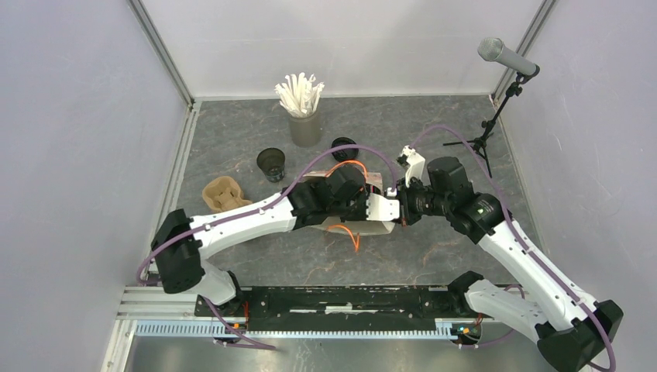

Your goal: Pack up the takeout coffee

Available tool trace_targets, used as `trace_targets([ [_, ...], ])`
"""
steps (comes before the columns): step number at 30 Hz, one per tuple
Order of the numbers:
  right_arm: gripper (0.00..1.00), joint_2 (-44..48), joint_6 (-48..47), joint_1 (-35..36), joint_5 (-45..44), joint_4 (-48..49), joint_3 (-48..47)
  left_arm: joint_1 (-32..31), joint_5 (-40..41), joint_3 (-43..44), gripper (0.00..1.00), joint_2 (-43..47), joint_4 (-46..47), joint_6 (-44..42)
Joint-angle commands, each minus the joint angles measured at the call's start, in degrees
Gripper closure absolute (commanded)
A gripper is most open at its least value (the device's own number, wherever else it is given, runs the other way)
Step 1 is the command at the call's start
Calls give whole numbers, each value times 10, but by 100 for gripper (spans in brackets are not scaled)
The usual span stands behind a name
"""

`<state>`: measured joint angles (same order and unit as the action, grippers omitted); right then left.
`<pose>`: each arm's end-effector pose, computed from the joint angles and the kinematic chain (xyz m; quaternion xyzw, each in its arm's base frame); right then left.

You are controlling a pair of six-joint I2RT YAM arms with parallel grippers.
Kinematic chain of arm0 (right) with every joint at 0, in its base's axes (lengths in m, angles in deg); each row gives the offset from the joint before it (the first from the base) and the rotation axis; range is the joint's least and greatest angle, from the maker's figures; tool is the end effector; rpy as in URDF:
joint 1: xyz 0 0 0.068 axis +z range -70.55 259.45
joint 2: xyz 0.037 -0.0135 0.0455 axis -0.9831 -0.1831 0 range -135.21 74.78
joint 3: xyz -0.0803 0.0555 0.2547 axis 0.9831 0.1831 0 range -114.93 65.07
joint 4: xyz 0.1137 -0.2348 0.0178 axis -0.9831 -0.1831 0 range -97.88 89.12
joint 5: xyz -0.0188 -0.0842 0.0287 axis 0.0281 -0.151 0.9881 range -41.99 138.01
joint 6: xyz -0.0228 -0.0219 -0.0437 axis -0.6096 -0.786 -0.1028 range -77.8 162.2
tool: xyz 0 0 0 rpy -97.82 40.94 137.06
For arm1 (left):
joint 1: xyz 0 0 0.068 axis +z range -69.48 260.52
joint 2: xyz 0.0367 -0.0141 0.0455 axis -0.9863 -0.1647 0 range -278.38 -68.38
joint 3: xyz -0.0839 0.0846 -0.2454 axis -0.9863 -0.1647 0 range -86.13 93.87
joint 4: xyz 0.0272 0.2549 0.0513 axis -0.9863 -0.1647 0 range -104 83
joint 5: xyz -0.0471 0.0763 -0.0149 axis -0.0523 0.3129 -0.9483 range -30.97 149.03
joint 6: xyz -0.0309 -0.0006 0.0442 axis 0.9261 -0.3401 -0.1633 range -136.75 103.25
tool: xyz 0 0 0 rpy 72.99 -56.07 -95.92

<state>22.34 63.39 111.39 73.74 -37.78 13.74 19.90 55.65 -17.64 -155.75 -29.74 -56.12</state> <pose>0.1521 0.1131 0.3127 -0.1793 0.8633 0.3701 0.2926 0.1654 -0.2981 0.2819 0.7062 0.5769 -0.1019 0.3975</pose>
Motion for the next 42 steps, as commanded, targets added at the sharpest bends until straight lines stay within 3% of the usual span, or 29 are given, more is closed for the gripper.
trace_targets([
  [1,100,-20,7,0,6,1,-33,-13,-33,5,56,52,18,51],
  [11,100,-26,25,-45,28,-11,-40,-13,-23,27,43,79,-36,92],
  [25,100,-62,50,-86,88,-24,-76,-13,6,66,1,147,-63,155],
  [42,100,-108,59,-101,108,-58,-124,-13,123,180,0,111,-161,213],
])
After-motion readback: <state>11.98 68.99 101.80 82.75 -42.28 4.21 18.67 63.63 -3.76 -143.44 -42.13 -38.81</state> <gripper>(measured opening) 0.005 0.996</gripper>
